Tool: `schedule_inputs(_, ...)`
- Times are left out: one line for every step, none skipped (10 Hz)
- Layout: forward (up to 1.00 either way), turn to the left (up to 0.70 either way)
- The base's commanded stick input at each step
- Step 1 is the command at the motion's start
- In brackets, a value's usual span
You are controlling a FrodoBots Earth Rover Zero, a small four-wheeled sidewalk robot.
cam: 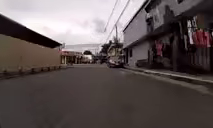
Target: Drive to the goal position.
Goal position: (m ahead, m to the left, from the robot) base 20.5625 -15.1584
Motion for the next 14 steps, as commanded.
schedule_inputs(1.00,0.00)
schedule_inputs(1.00,0.00)
schedule_inputs(1.00,0.00)
schedule_inputs(1.00,0.00)
schedule_inputs(1.00,0.00)
schedule_inputs(1.00,0.00)
schedule_inputs(1.00,0.00)
schedule_inputs(1.00,0.00)
schedule_inputs(1.00,0.00)
schedule_inputs(1.00,0.00)
schedule_inputs(1.00,0.00)
schedule_inputs(1.00,0.00)
schedule_inputs(1.00,0.00)
schedule_inputs(1.00,0.00)
